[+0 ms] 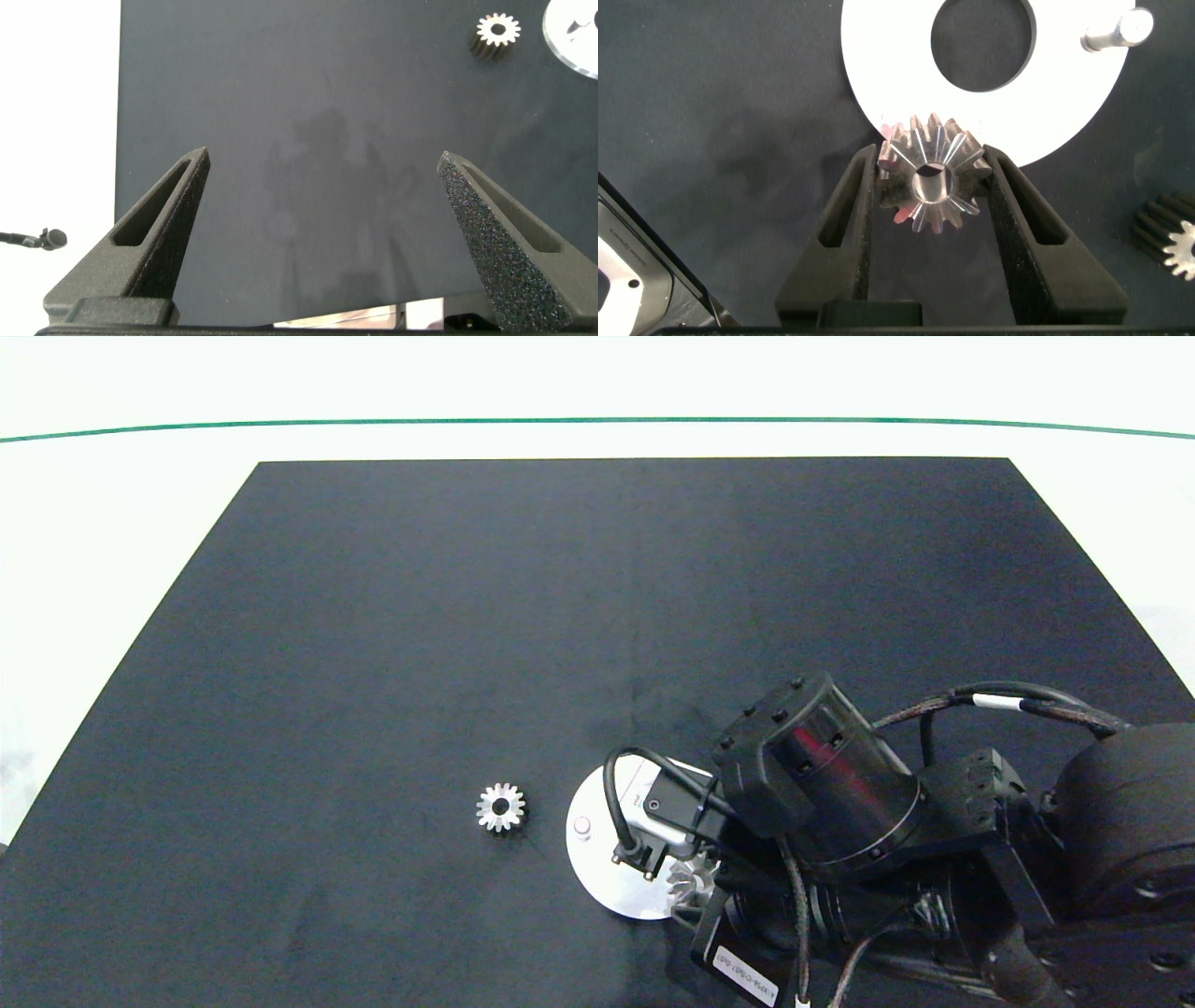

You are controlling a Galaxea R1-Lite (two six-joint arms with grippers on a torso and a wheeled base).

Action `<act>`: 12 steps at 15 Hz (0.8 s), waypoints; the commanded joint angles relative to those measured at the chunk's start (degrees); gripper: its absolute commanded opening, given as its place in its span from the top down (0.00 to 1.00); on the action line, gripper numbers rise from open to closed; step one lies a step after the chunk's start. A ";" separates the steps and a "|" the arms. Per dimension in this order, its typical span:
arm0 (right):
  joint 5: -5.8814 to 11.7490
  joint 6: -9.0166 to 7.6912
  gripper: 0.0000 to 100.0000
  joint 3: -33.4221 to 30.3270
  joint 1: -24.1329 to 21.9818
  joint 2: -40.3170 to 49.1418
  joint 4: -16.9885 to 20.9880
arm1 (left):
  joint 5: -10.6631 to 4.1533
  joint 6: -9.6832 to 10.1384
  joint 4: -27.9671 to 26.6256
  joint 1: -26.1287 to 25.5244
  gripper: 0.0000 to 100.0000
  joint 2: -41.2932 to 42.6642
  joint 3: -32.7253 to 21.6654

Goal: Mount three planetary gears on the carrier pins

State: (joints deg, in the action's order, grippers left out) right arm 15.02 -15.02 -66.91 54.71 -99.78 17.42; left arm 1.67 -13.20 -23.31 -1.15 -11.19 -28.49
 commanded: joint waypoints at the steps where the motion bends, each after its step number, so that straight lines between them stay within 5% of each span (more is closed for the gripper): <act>1: 0.01 -0.01 0.93 -0.06 -0.04 -0.85 0.07 | 0.00 -0.07 -0.16 0.00 0.00 -0.15 0.01; 12: 0.01 0.08 0.93 -0.85 -0.57 -2.00 -0.02 | 0.00 -0.07 0.72 -0.08 0.00 -1.38 -0.16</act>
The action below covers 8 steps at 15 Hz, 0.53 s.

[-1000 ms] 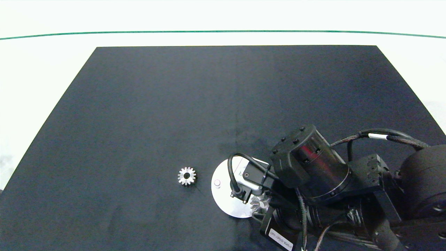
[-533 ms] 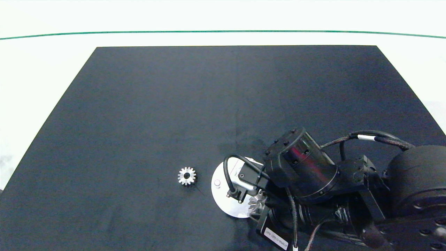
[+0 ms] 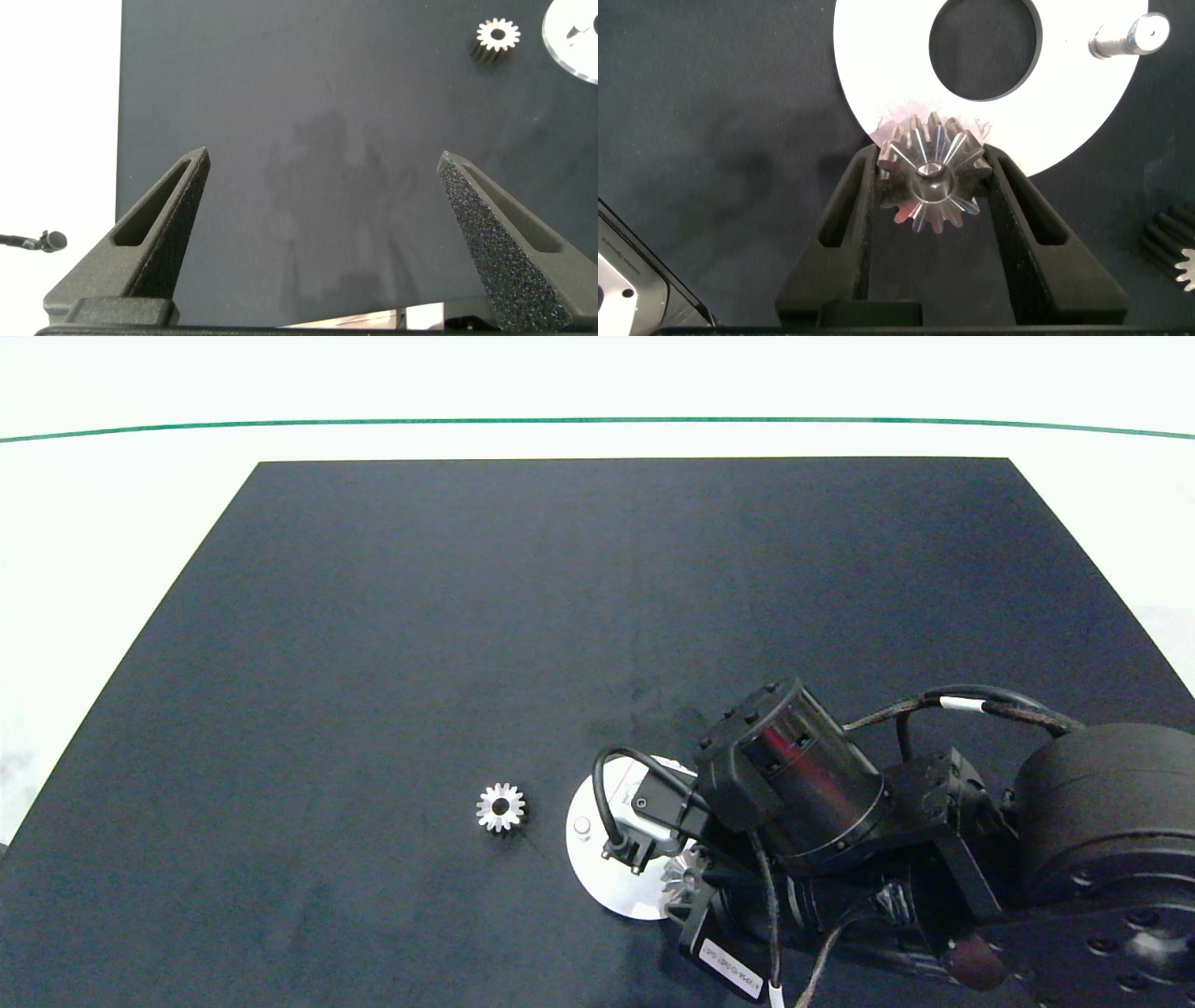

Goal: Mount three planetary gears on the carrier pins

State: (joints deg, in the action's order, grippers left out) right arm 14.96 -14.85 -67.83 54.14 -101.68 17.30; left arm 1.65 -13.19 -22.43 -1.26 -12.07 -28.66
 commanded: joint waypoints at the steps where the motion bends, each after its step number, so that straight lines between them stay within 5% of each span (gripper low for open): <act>1: 0.07 -0.09 0.93 0.06 0.00 -0.10 0.10 | 0.02 -0.08 -0.16 -0.06 0.00 -0.50 0.01; 2: 0.07 -0.09 0.93 0.06 0.00 -0.10 0.19 | 0.02 -0.08 -0.16 0.03 0.00 -0.50 0.01; 3: 0.07 -0.09 0.00 0.06 0.00 -0.18 0.19 | 0.02 -0.08 -0.07 0.03 0.00 -0.50 0.01; 8: 0.07 -0.09 0.00 0.15 0.00 -0.45 0.19 | 0.02 -0.08 0.63 0.03 0.00 -0.59 0.01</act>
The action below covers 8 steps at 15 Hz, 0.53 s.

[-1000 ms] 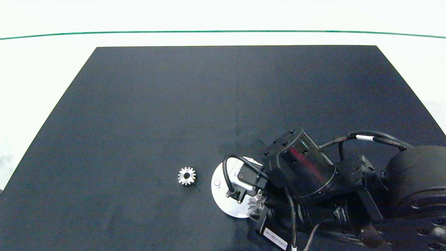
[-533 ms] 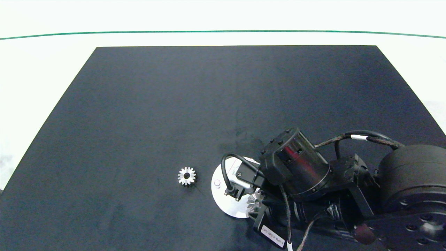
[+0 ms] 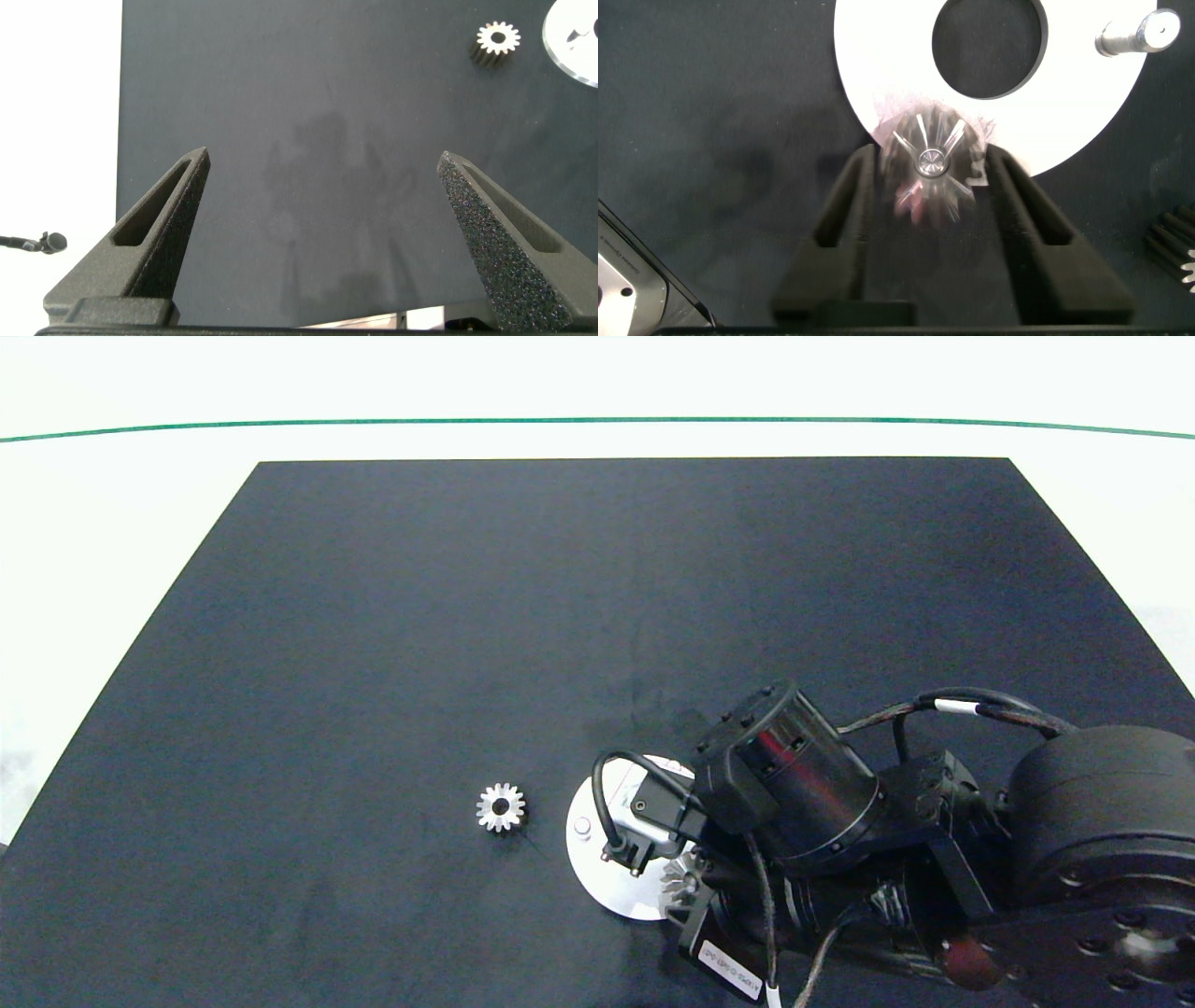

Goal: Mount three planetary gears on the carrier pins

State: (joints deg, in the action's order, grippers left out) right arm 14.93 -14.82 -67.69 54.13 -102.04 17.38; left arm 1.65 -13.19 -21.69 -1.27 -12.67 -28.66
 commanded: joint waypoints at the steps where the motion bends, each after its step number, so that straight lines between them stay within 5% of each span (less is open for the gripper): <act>1: 0.10 -0.12 0.00 0.02 -0.07 -0.09 0.11 | 0.02 -0.08 -0.11 -0.05 0.00 -0.08 0.01; 4: 0.10 -0.03 0.00 0.19 -0.07 0.96 0.19 | 0.02 -0.08 -0.11 -0.05 0.00 -0.08 0.01; 8: 0.01 -0.21 0.00 0.81 -5.43 14.67 3.97 | 0.02 -0.08 -0.11 -0.05 0.00 0.01 0.54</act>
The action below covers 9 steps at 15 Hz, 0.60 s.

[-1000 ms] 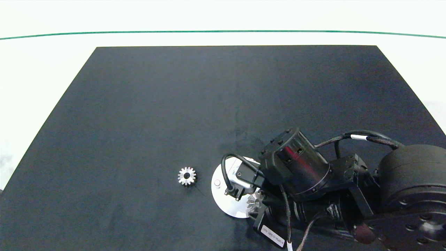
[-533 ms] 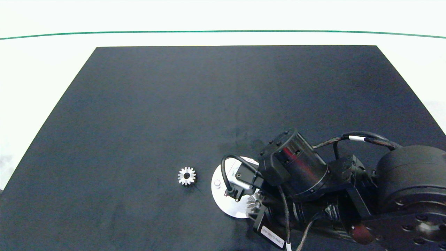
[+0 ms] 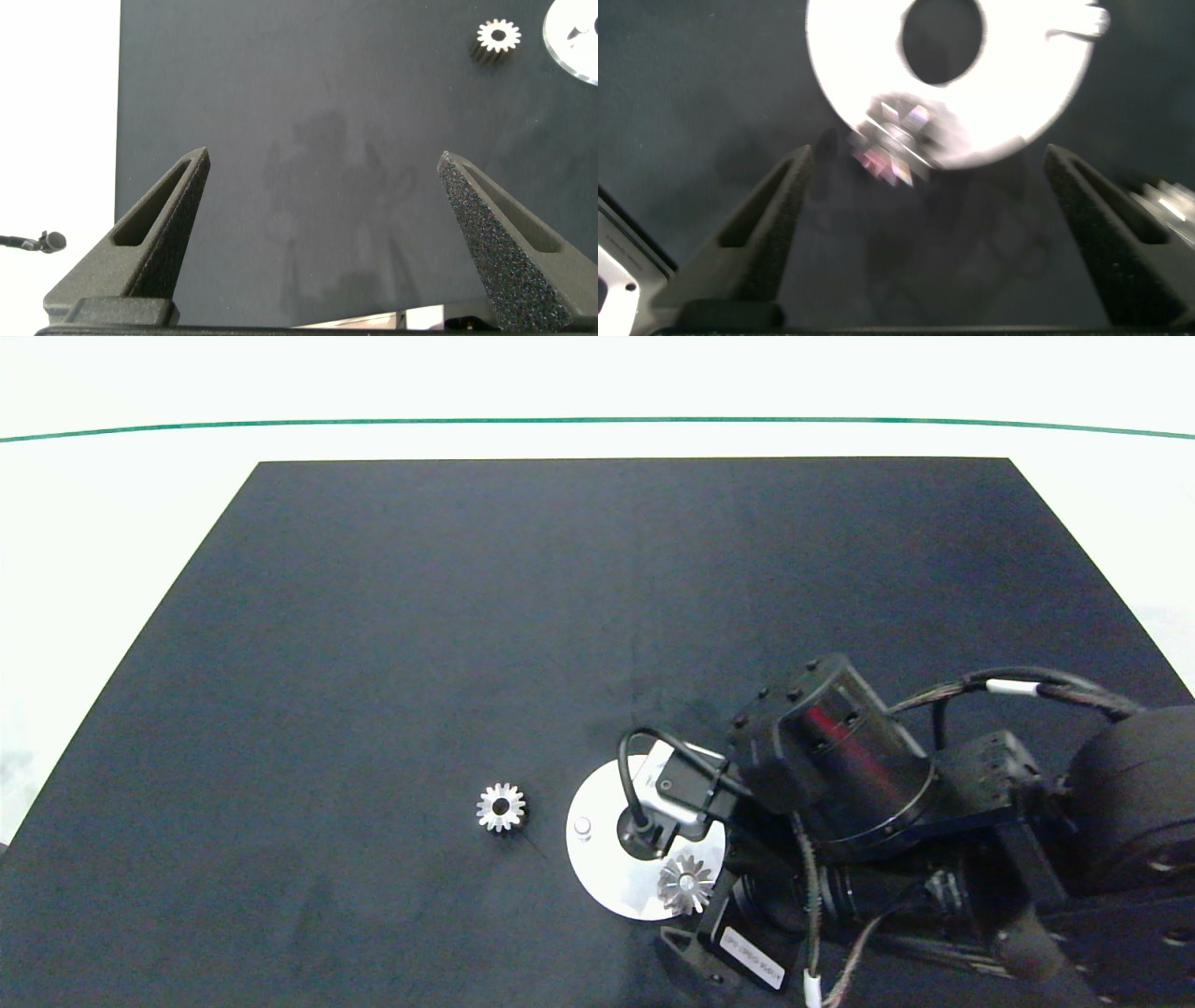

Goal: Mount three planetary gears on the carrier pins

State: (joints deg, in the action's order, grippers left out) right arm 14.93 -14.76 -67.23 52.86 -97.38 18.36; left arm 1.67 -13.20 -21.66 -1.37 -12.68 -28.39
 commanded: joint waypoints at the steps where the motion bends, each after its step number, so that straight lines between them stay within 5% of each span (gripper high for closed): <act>1: -0.17 -0.27 0.00 0.52 -7.24 12.48 5.20 | 0.00 -0.07 -0.13 0.05 0.00 -0.07 0.27; 3: -0.96 -0.18 0.00 1.75 -13.92 14.06 7.04 | 0.00 -0.07 -0.22 0.05 0.00 0.02 0.27; 4: -4.21 -0.53 0.00 3.51 -19.55 15.11 7.13 | 0.18 0.02 -0.13 0.05 0.00 0.20 0.27; 5: -5.27 -0.53 0.00 4.48 -22.54 14.94 7.13 | 0.26 -0.07 -0.22 0.05 0.00 0.11 0.18; 9: -7.64 -0.09 0.00 5.00 -25.44 11.77 6.60 | 1.05 -0.07 -0.13 0.13 0.00 0.02 0.18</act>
State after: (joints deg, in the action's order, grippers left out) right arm 7.41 -14.82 -62.38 28.09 -84.59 24.92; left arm 2.63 -13.19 -21.69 -1.18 -12.64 -28.22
